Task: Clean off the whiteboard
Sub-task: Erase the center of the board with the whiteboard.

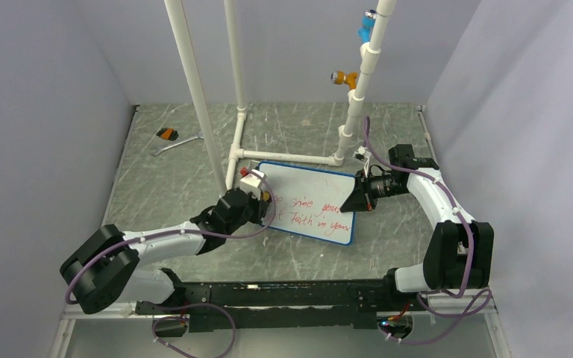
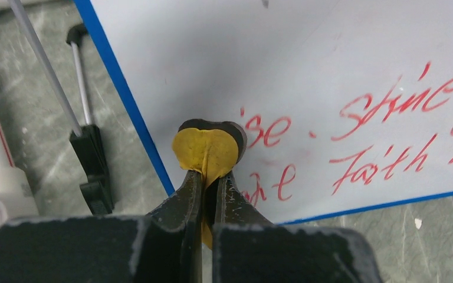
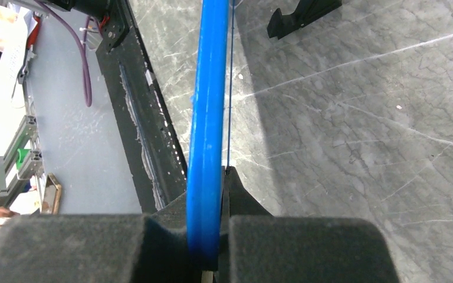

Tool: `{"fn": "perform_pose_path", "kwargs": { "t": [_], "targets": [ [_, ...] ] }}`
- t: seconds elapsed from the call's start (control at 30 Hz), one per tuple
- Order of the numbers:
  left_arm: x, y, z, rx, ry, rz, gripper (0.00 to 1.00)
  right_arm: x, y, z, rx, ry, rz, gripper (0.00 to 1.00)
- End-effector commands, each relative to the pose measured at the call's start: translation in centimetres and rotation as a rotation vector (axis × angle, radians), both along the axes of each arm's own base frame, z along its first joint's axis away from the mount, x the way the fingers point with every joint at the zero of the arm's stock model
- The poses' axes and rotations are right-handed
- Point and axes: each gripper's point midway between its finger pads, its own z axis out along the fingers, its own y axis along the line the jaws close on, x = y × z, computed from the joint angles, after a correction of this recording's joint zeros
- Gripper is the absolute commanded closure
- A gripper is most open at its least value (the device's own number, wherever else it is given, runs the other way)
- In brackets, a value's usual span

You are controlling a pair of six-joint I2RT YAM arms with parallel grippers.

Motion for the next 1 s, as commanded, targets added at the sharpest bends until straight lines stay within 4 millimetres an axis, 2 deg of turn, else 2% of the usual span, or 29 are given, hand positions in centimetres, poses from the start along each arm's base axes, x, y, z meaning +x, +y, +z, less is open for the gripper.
{"fn": "perform_pose_path", "kwargs": {
  "t": [0.0,0.1,0.17,0.27,0.47,0.6,0.67,0.73,0.83,0.97],
  "targets": [
    [-2.8,0.8,-4.9,0.02,0.129,-0.031,1.0,-0.3,0.8,1.5,0.038,-0.048,0.05,1.0],
    [-3.3,0.9,-5.6,0.022,0.147,-0.032,1.0,-0.3,0.8,1.4,0.038,-0.046,0.05,1.0],
    [-3.0,0.6,-4.9,0.012,0.131,-0.038,1.0,-0.3,0.8,1.4,0.037,-0.045,0.049,1.0],
    [-1.8,-0.1,-2.8,0.01,0.077,-0.04,1.0,-0.2,0.8,1.4,0.037,-0.042,0.047,1.0],
    [1.9,-0.7,3.5,-0.025,-0.051,-0.007,1.0,-0.3,0.8,1.4,0.037,-0.044,0.048,1.0],
    [3.3,-0.4,5.7,-0.039,-0.088,0.006,1.0,-0.3,0.8,1.4,0.039,-0.045,0.049,1.0],
    [3.4,-0.3,5.5,-0.036,-0.079,0.002,1.0,-0.3,0.8,1.5,0.039,-0.049,0.049,1.0],
    [3.2,-0.2,4.3,-0.032,-0.053,-0.002,1.0,-0.4,0.8,1.5,0.039,-0.051,0.05,1.0],
    [2.1,-0.1,1.8,-0.038,0.009,-0.016,1.0,-0.4,0.8,1.5,0.041,-0.053,0.052,1.0],
    [-0.3,0.1,-2.1,-0.059,0.108,-0.051,1.0,-0.4,0.8,1.5,0.04,-0.05,0.051,1.0]
  ]
}}
